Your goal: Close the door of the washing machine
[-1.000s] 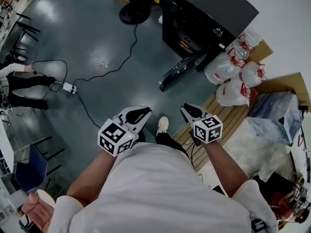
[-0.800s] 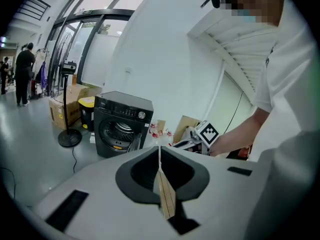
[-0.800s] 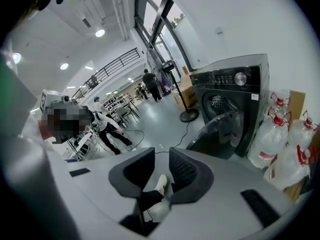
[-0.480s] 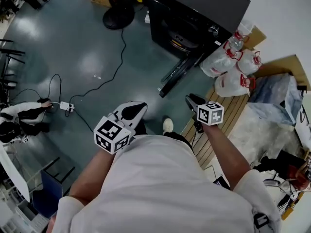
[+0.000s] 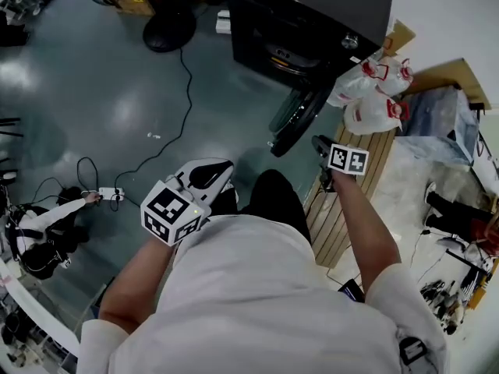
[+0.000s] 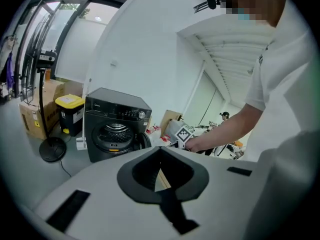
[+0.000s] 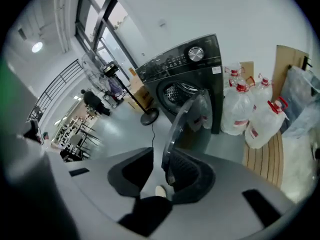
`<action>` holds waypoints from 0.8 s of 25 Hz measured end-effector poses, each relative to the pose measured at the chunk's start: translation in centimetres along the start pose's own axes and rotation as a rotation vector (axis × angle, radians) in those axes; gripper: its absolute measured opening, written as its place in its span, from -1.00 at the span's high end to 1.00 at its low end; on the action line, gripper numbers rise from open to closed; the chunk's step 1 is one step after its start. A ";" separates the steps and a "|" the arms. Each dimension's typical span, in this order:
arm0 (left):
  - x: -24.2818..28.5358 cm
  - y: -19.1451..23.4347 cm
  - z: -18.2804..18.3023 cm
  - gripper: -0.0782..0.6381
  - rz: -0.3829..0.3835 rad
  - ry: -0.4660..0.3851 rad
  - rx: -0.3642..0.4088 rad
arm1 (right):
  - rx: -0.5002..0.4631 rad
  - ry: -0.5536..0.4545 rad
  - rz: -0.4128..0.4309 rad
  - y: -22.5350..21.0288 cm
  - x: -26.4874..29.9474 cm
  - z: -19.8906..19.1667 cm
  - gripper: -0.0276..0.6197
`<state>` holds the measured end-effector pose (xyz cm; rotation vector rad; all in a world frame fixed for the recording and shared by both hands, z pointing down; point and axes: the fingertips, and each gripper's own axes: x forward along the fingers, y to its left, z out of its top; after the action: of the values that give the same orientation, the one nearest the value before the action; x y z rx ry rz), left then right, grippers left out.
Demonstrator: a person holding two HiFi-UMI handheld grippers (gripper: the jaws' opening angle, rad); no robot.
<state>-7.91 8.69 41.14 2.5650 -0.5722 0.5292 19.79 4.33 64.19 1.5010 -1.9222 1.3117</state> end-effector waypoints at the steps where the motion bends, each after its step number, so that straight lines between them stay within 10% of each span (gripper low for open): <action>1: -0.3 0.7 -0.1 0.73 -0.008 0.006 0.003 | 0.036 -0.010 -0.016 -0.3 0.3 0.1 0.56; 20: 2.8 7.7 1.1 0.73 -0.059 0.166 0.080 | 0.357 -0.012 -0.018 -3.2 6.2 1.6 0.49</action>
<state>-8.94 1.04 44.16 2.5722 -0.4235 0.7495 20.78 -0.41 69.41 1.6850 -1.7416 1.7101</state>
